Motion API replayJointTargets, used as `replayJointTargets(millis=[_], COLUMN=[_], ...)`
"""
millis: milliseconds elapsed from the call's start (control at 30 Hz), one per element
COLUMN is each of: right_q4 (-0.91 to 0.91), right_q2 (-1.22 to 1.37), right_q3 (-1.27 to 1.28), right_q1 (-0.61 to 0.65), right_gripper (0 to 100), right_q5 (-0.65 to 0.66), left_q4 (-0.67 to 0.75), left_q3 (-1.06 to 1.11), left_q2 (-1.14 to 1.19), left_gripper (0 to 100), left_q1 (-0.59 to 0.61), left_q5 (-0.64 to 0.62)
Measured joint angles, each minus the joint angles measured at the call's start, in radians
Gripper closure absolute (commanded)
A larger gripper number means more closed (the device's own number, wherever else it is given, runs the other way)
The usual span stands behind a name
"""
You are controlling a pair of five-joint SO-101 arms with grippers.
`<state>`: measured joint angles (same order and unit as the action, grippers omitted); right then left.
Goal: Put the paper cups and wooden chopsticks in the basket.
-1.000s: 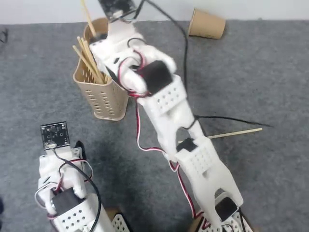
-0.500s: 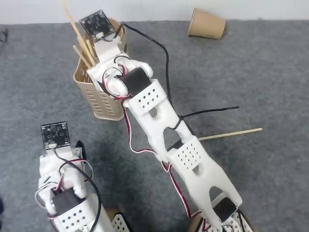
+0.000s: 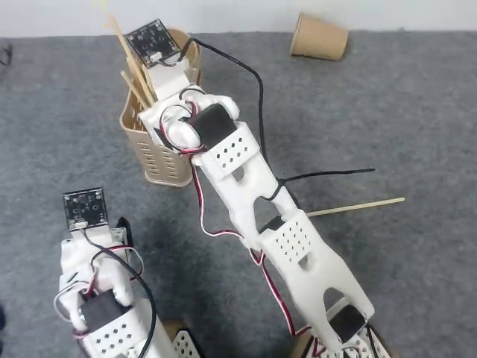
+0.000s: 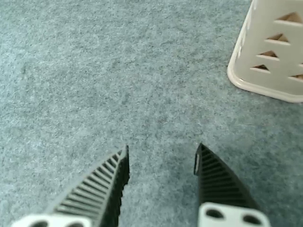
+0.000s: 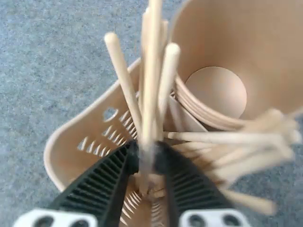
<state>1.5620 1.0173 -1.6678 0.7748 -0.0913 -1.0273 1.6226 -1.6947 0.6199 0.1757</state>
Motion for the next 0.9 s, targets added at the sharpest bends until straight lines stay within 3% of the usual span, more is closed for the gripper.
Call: replayJointTargets(millis=[333, 633, 900], right_q4=[0.014, -0.051, 0.035], right_q2=[-0.029, -0.14, -0.396], right_q3=[0.002, 0.003, 0.003], right_q1=[0.0, 0.012, -0.005], right_gripper=[76.5, 76.5, 82.0], right_q5=[0.011, 0.238, 0.278], left_q4=[0.0, 0.0, 0.0], left_q3=[0.0, 0.0, 0.0], left_q2=[0.0, 0.0, 0.0], left_gripper=[79, 79, 79], left_q1=[0.0, 0.0, 0.0], left_q5=[0.0, 0.0, 0.0])
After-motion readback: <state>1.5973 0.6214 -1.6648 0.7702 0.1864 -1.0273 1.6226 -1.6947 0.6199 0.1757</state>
